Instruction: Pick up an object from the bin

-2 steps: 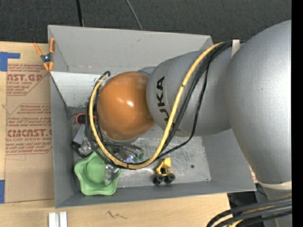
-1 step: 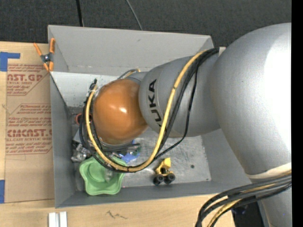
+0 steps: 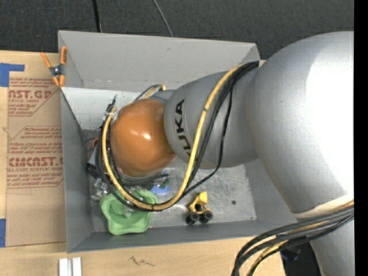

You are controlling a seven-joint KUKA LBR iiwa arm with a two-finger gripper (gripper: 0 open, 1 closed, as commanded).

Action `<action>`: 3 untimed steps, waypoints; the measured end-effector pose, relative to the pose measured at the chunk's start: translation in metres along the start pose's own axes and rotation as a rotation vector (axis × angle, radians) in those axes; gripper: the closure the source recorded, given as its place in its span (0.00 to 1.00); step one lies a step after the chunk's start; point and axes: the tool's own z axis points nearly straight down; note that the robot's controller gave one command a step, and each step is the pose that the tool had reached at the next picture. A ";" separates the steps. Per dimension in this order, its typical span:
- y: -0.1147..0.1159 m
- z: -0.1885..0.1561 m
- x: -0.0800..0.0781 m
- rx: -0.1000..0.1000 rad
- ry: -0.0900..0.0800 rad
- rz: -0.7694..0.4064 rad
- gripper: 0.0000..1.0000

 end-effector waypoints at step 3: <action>0.001 -0.005 0.001 -0.007 0.002 0.002 1.00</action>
Offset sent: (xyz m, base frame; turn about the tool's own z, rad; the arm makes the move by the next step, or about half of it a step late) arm 0.0001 0.0001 0.0139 0.0001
